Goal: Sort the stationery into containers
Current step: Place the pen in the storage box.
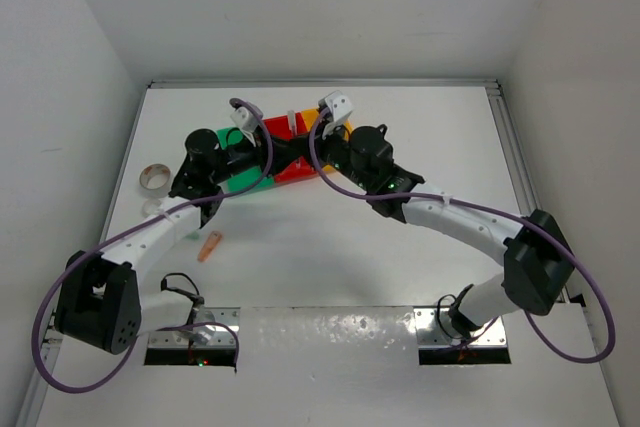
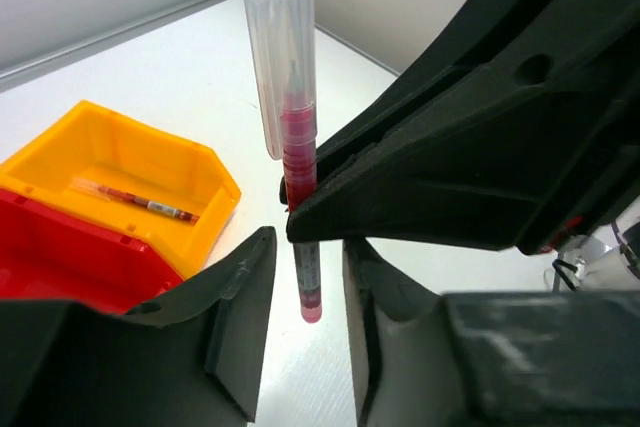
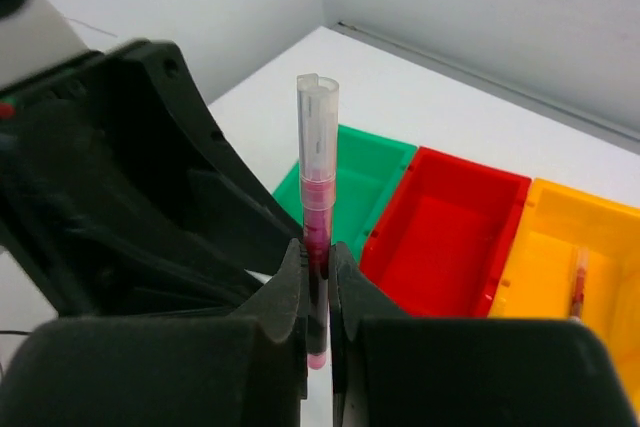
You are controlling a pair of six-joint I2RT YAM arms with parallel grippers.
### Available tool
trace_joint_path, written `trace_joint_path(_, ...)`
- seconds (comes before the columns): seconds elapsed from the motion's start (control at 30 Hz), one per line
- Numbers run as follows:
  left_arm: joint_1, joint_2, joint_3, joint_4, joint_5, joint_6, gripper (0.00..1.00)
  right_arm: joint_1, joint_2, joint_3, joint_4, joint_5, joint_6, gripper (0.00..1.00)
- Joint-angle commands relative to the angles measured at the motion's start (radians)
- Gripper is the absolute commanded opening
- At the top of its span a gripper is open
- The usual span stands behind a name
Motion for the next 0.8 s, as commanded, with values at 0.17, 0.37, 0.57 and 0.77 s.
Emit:
trace_joint_path(0.17, -0.008, -0.055, 0.031, 0.082, -0.023, 0.012, 0.7, -0.093, 0.039, 0.114, -0.209, -0.083, 0.057, 0.0)
trace_joint_path(0.37, 0.01, -0.096, 0.054, -0.143, -0.199, 0.12, 1.0, -0.209, 0.313, 0.497, -0.652, -0.018, 0.045, 0.0)
trace_joint_path(0.57, 0.015, -0.141, 0.046, -0.255, -0.364, 0.151, 1.0, -0.277, 0.664, 0.895, -0.944, 0.157, 0.047, 0.0)
trace_joint_path(0.77, 0.029, -0.162, 0.042, -0.297, -0.404, 0.159, 1.0, -0.3, 0.729, 0.877, -0.806, 0.194, 0.06, 0.0)
